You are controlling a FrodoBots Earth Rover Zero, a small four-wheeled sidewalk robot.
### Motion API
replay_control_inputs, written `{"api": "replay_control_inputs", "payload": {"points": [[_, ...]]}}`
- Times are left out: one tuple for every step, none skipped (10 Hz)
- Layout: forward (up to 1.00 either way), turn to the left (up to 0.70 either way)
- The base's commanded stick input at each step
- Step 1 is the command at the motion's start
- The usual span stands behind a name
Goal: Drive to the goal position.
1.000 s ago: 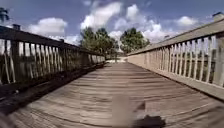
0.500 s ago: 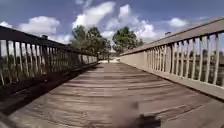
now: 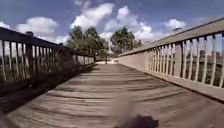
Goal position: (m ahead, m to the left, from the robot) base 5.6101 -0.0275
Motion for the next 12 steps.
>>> {"api": "replay_control_inputs", "payload": {"points": [[0.85,0.00],[0.85,0.00],[0.85,0.00],[0.85,0.00],[0.85,0.00],[0.85,0.00],[0.85,0.00],[0.85,0.00],[0.85,0.00],[0.85,0.00],[0.85,0.00],[0.85,0.00]]}}
